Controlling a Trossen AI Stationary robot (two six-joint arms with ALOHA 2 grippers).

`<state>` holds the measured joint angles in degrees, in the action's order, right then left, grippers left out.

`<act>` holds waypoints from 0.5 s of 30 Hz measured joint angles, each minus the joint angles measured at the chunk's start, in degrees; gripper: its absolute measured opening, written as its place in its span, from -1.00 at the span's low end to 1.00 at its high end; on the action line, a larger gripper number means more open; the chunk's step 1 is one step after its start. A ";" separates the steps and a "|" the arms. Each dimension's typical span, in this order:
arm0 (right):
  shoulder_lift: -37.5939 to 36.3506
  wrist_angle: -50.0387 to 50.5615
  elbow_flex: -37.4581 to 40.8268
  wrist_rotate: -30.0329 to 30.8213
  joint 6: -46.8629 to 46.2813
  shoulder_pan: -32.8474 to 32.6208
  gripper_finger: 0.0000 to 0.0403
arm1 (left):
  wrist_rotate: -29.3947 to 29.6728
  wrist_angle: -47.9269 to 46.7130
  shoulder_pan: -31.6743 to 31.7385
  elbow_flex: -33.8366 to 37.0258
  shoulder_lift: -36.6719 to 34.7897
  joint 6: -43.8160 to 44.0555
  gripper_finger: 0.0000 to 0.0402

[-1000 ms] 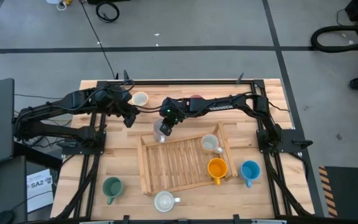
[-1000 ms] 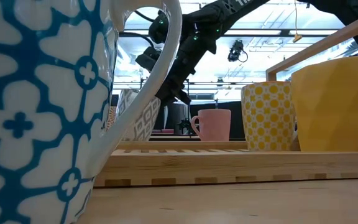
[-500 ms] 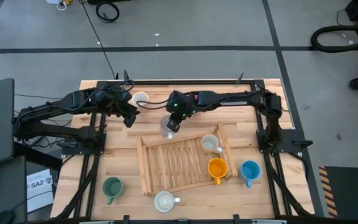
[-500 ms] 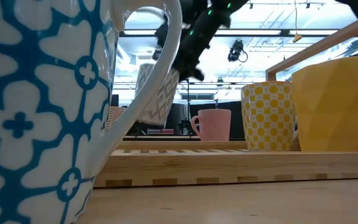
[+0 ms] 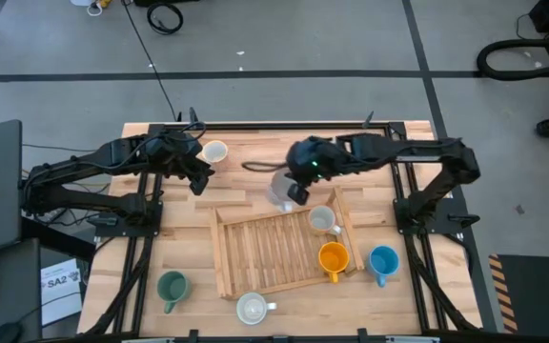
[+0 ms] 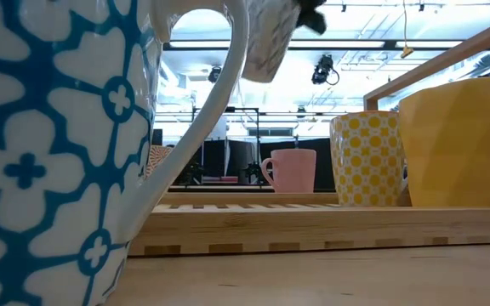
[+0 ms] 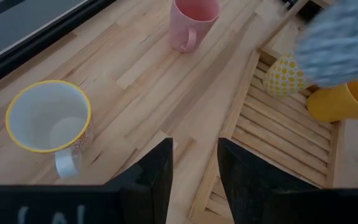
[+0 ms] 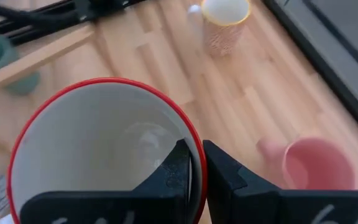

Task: Place coffee mugs
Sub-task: Put the white-gray patterned mug on the shelf

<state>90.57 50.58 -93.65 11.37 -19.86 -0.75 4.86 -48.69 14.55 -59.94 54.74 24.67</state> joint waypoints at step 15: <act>-0.09 13.06 0.00 -3.54 -6.01 -14.42 -0.81 | 0.00 0.00 0.00 0.00 -0.02 0.04 -0.34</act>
<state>90.48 63.64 -93.65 7.83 -25.86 -15.17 4.87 -48.69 14.55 -59.94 54.72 24.71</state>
